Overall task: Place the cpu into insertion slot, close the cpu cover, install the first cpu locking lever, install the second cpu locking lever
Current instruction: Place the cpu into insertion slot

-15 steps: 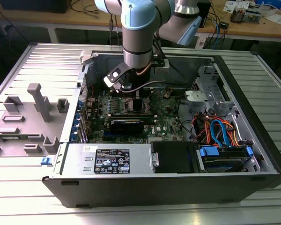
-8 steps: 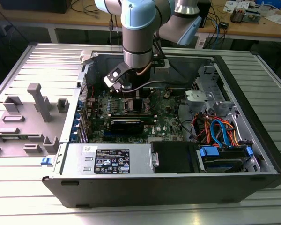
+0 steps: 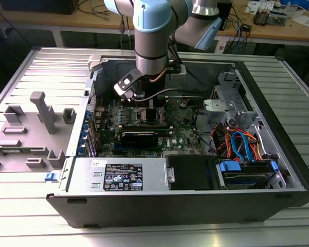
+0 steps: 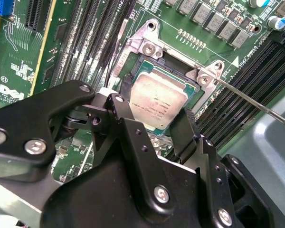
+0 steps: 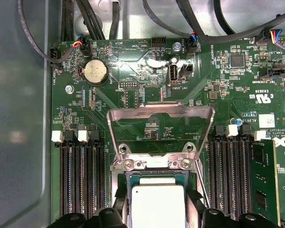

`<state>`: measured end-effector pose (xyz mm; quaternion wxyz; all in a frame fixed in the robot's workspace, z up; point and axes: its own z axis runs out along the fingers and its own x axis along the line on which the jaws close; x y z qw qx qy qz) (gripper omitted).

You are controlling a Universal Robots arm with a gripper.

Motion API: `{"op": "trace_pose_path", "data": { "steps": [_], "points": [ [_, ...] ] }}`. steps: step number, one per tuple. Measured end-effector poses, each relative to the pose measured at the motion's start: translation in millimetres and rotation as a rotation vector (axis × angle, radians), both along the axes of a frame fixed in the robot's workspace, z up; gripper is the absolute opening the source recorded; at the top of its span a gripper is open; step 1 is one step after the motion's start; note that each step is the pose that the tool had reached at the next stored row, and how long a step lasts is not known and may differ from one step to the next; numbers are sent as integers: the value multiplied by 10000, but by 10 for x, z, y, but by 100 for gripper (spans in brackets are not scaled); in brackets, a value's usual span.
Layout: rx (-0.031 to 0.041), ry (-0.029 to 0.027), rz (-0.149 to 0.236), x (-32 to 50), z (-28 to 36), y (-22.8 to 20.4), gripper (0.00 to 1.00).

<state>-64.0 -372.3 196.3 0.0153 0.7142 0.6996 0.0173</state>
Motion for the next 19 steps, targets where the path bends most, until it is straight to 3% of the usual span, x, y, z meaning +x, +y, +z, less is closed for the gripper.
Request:
{"op": "trace_pose_path", "data": {
  "steps": [9, 15, 19],
  "points": [
    [1, -1, 1, 2, 4, 0, 64],
    [0, 11, 0, 2, 47, 0, 64],
    [0, 51, 0, 2, 119, 0, 64]
  ]
}}
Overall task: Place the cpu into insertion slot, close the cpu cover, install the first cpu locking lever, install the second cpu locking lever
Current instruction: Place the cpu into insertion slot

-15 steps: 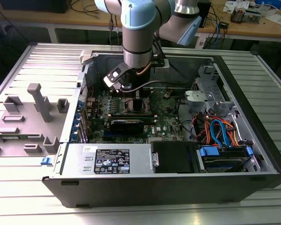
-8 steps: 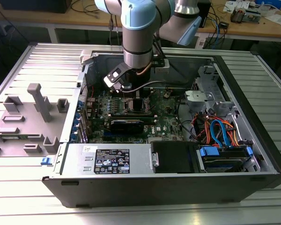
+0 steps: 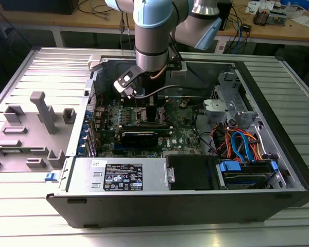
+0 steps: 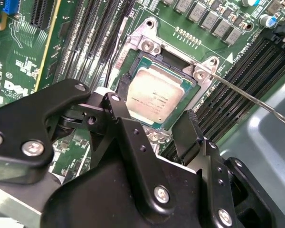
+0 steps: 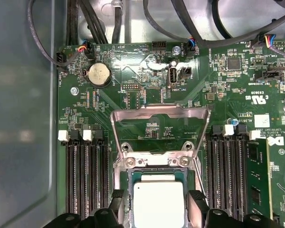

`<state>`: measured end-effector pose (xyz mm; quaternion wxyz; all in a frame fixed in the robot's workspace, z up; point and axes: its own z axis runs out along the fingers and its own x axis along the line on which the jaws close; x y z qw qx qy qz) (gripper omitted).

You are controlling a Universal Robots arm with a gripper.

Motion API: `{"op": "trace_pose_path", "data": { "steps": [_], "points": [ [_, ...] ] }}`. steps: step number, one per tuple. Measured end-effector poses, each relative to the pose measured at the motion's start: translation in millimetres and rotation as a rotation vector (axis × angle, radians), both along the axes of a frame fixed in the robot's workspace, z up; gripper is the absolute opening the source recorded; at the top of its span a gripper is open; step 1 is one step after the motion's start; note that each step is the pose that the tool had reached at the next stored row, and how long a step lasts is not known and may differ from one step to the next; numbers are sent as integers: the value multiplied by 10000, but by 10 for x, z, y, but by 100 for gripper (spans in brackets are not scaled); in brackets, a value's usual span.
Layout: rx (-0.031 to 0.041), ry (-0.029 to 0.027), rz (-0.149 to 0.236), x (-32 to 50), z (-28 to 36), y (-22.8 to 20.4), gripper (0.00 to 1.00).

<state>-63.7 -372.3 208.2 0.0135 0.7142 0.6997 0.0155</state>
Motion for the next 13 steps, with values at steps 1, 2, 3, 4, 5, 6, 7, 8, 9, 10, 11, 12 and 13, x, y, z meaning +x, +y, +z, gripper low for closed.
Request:
{"op": "trace_pose_path", "data": {
  "steps": [1, 2, 3, 4, 5, 6, 7, 8, 9, 10, 11, 12, 13],
  "points": [
    [0, 9, -1, 0, 8, 0, 64],
    [1, 21, 0, 0, 20, 0, 64],
    [1, 25, 0, 0, 24, 1, 64],
    [2, 26, -1, 0, 24, 1, 62],
    [3, 27, -1, 0, 24, 1, 56],
    [2, 28, -1, 0, 24, 0, 49],
    [0, 29, 0, 0, 24, 0, 49],
    [0, 30, 0, 0, 25, 0, 43],
    [-5, 30, 2, 0, 25, -4, 43],
    [-9, 30, 2, 0, 25, -15, 43],
    [-17, 29, 1, 0, 24, -27, 43],
    [-18, 29, 0, 0, 24, -27, 43],
    [-17, 29, 0, 0, 24, -28, 43]
  ]
}}
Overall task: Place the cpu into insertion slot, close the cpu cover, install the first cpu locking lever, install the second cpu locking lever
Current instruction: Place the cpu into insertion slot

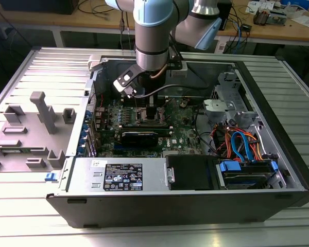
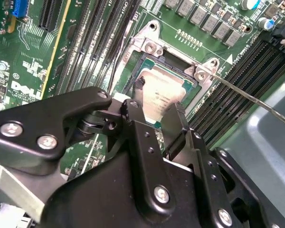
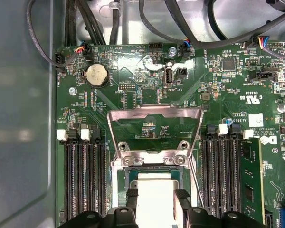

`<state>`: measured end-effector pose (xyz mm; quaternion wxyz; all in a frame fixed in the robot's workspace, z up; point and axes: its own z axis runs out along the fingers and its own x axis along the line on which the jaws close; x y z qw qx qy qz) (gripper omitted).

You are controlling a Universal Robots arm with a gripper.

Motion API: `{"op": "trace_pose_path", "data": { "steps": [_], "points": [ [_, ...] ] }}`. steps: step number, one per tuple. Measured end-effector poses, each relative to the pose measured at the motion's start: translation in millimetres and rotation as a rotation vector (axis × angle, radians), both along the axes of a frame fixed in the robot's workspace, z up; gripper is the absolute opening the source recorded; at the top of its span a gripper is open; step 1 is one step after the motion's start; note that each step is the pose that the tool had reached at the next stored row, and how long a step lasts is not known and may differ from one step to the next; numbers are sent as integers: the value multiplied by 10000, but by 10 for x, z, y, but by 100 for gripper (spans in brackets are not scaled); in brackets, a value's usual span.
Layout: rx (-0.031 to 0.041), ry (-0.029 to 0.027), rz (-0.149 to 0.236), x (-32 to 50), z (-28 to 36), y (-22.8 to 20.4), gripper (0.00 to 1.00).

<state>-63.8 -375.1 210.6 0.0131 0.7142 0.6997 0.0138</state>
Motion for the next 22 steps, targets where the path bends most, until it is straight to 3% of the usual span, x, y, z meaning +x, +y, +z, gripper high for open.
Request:
{"op": "trace_pose_path", "data": {
  "steps": [3, 5, 7, 8, 12, 13, 18, 22],
  "points": [
    [-1, 1, 12, 0, 0, -1, 44],
    [0, 0, 73, 0, -5, -2, 56],
    [0, 0, 99, 0, -14, -1, 56],
    [1, 1, 102, 0, -19, -1, 64],
    [189, -2, 104, -1, -50, 0, 64],
    [206, -2, 103, -1, -60, 0, 64],
    [203, 3, 104, -1, -94, -1, 64],
    [193, 3, 104, -1, -95, -1, 54]
  ]
}}
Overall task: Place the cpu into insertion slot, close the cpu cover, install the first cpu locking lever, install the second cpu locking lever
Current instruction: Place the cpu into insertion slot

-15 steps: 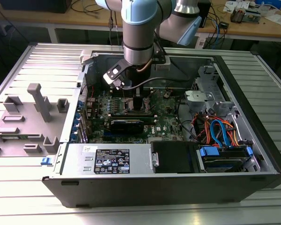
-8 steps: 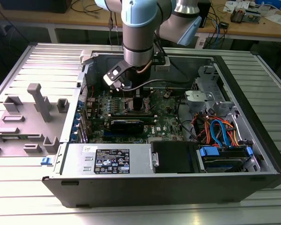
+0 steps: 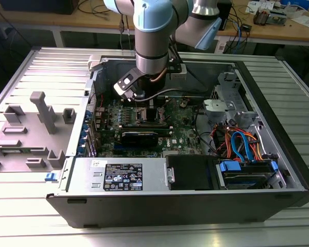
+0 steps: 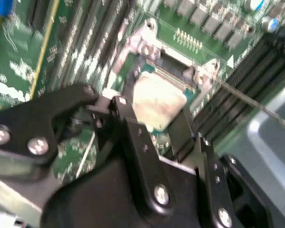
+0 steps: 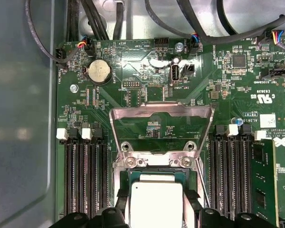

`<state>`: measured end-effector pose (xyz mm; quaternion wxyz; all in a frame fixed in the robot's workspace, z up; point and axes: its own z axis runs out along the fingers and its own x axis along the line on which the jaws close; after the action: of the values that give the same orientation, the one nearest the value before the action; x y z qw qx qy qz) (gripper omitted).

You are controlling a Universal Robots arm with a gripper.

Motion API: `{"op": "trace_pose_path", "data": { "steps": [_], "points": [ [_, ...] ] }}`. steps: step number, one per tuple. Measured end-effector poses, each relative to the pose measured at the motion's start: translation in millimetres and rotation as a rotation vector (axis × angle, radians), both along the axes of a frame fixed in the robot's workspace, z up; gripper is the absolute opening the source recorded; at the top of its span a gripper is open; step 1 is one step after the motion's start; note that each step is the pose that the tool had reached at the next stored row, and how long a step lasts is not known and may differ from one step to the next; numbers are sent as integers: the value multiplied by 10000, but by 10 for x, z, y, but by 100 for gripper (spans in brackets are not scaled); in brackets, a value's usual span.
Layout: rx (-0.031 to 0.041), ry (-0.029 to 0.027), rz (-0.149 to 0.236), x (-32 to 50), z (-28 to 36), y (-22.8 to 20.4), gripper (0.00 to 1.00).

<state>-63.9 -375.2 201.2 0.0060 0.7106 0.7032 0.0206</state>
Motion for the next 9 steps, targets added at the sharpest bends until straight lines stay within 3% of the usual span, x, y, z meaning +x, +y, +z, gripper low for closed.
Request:
{"op": "trace_pose_path", "data": {
  "steps": [3, 6, 9],
  "points": [
    [-29, -2, 0, 1, -2, 1, 54],
    [-185, -2, 42, 1, -1, 0, 54],
    [-187, -3, 97, 0, -1, 0, 54]
  ]
}}
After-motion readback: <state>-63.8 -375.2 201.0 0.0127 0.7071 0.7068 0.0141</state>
